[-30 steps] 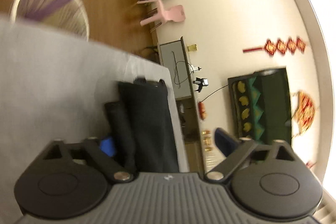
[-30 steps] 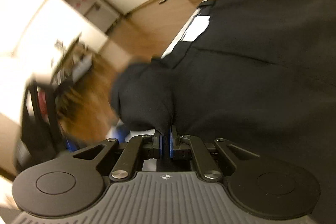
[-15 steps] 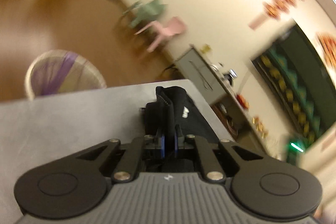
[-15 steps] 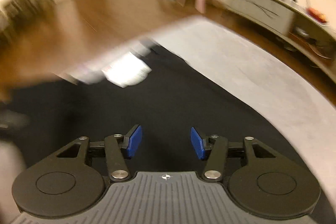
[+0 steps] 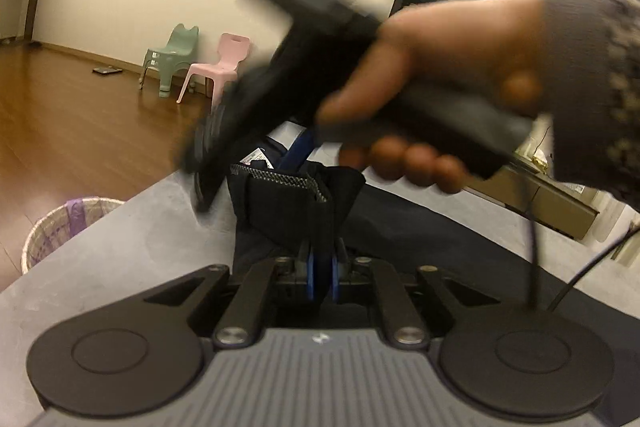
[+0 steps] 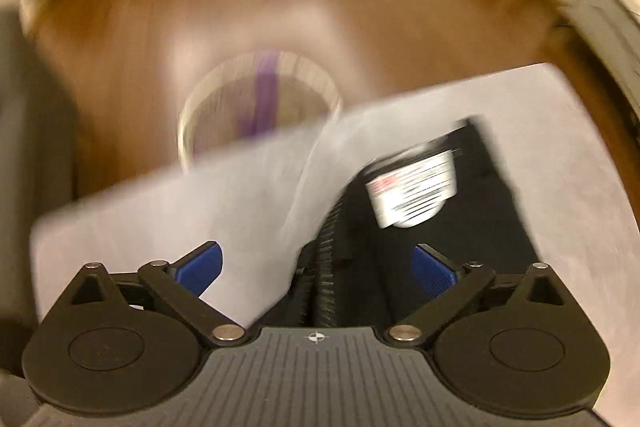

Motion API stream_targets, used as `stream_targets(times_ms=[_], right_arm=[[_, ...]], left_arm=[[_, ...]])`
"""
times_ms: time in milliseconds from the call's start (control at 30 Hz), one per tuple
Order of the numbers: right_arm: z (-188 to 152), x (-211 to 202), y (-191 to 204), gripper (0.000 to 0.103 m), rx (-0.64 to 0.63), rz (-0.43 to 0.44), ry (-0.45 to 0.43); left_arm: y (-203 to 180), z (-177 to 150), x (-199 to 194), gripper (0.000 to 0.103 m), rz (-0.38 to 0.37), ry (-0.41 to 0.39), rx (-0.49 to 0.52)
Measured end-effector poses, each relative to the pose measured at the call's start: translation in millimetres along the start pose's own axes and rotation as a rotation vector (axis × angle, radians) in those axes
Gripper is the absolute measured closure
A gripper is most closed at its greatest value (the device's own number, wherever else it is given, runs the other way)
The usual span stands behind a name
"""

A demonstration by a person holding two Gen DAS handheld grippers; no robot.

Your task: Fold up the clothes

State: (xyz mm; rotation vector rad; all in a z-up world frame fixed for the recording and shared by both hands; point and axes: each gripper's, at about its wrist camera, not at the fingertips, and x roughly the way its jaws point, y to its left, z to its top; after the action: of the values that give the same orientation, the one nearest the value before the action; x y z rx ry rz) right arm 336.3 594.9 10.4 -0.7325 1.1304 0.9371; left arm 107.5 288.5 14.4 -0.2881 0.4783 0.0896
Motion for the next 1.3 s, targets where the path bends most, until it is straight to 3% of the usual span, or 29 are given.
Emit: stream_targets(times_ms=[33, 67, 100, 200, 367, 533, 667, 800, 867, 933, 1033, 1167, 1200, 1233, 1300], right_arm=[[-4, 5, 4, 0.084, -0.033, -0.023, 0.019], [-9, 7, 6, 0.093, -0.059, -0.046, 0.022], [-14, 9, 8, 0.093, -0.084, -0.069, 0.024], [-44, -37, -7, 0.095, 0.009, -0.084, -0.154], [-152, -122, -66, 0.095, 0.331, -0.047, -0.407], [-284, -136, -103, 0.095, 0.642, -0.031, -0.512], [-352, -109, -113, 0.095, 0.801, -0.021, -0.525], [-376, -70, -117, 0.093, 0.879, 0.001, -0.498], [-382, -59, -120, 0.090, 0.920, 0.031, -0.507], [-387, -56, -125, 0.069, 0.965, 0.076, -0.549], [-383, -53, -137, 0.049, 1.019, 0.131, -0.598], [-366, -47, -164, 0.053, 1.061, 0.159, -0.624], [-365, -46, -168, 0.073, 1.056, 0.152, -0.629], [-361, -46, -168, 0.082, 1.036, 0.129, -0.635], [-360, -57, -160, 0.086, 0.990, 0.065, -0.669]], left_arm=[[-1, 0, -3, 0.096, 0.004, 0.000, 0.003], [-1, 0, -5, 0.096, 0.008, -0.001, 0.005], [-2, 0, -9, 0.096, 0.003, -0.009, 0.011], [-11, 1, -22, 0.097, -0.039, -0.053, 0.052], [-62, -11, -44, 0.097, -0.195, -0.100, 0.199], [-113, -40, -46, 0.097, -0.330, -0.015, 0.321], [-140, -67, -33, 0.097, -0.396, 0.094, 0.410], [-147, -87, -15, 0.097, -0.403, 0.182, 0.464], [-149, -90, -14, 0.097, -0.404, 0.186, 0.475], [-147, -87, -15, 0.097, -0.410, 0.179, 0.474], [-146, -84, -14, 0.097, -0.421, 0.176, 0.470], [-147, -86, -18, 0.097, -0.427, 0.177, 0.480], [-146, -88, -20, 0.097, -0.424, 0.176, 0.480], [-145, -86, -20, 0.097, -0.423, 0.175, 0.474], [-142, -81, -21, 0.097, -0.434, 0.173, 0.452]])
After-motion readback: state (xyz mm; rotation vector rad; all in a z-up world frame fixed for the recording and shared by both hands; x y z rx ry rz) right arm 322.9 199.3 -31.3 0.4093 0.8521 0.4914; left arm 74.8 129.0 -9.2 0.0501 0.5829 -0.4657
